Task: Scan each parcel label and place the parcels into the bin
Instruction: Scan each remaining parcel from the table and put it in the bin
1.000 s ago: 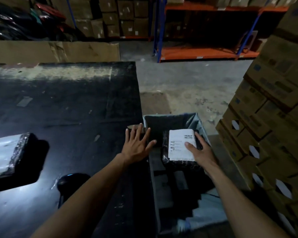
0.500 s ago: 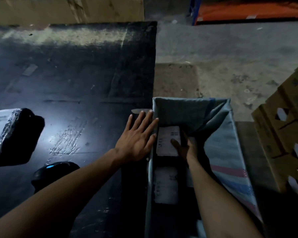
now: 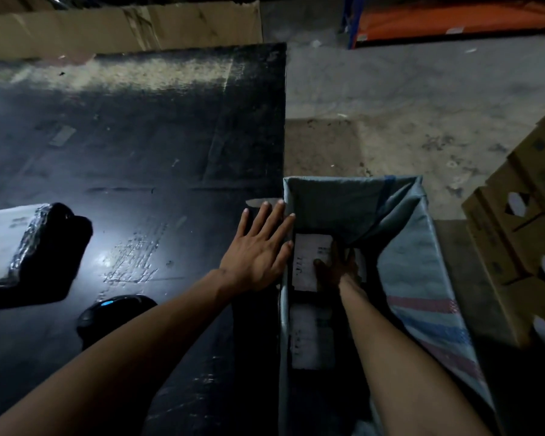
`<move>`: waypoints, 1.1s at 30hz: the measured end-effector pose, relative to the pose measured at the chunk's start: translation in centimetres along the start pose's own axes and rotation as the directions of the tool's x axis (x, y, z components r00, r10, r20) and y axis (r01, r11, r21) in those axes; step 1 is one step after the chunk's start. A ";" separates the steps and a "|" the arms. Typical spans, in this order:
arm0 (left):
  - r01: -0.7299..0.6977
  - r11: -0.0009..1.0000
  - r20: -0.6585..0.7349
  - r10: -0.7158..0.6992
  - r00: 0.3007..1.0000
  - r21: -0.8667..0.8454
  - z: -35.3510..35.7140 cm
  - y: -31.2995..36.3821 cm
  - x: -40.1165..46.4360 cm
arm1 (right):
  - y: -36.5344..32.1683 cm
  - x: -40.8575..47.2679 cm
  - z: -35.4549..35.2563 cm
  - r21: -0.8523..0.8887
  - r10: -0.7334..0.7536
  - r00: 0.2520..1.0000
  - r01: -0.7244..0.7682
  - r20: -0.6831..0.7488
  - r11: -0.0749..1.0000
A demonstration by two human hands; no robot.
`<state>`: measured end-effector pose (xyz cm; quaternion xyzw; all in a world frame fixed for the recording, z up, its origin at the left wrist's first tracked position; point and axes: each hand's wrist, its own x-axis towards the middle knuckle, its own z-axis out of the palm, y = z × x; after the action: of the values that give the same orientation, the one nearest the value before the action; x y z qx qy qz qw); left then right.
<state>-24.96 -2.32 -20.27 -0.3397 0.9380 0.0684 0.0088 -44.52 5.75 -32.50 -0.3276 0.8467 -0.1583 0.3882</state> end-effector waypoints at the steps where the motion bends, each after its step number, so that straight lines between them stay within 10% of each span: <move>1: -0.001 1.000 0.008 0.001 1.000 -0.010 0.0 -0.1 0.1 | -0.5 -0.6 -0.4 -0.031 -0.003 1.000 0.002 -0.023 1.000; 9: 0.078 0.936 0.215 -0.002 0.977 -0.343 -3.9 -0.7 0.9 | -4.8 -7.6 -4.3 -0.069 -0.094 0.986 0.085 -0.137 0.994; 17: 0.164 0.881 0.053 -0.157 0.986 -0.445 -12.5 -10.2 -5.6 | -14.5 -18.3 -4.3 0.014 -0.261 0.928 0.274 -0.267 0.962; 23: 0.363 0.866 -0.083 -0.413 0.907 -0.343 -16.4 -23.9 -14.7 | -23.9 -25.4 1.3 -0.169 -0.323 0.942 0.305 -0.091 0.937; 29: 0.683 0.635 0.102 -0.701 0.705 -0.361 -14.8 -34.4 -24.2 | -27.9 -30.6 8.0 -0.239 -0.170 0.981 0.187 0.092 0.953; 33: 0.532 0.521 0.176 -0.584 0.793 -0.667 -13.5 -35.3 -26.7 | -27.7 -31.7 11.5 -0.173 -0.102 0.989 0.120 0.109 0.978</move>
<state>18.52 -13.98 -9.49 -0.6018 0.6837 0.3920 -0.1290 -8.44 6.72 -7.93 -0.4156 0.8175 -0.0865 0.3892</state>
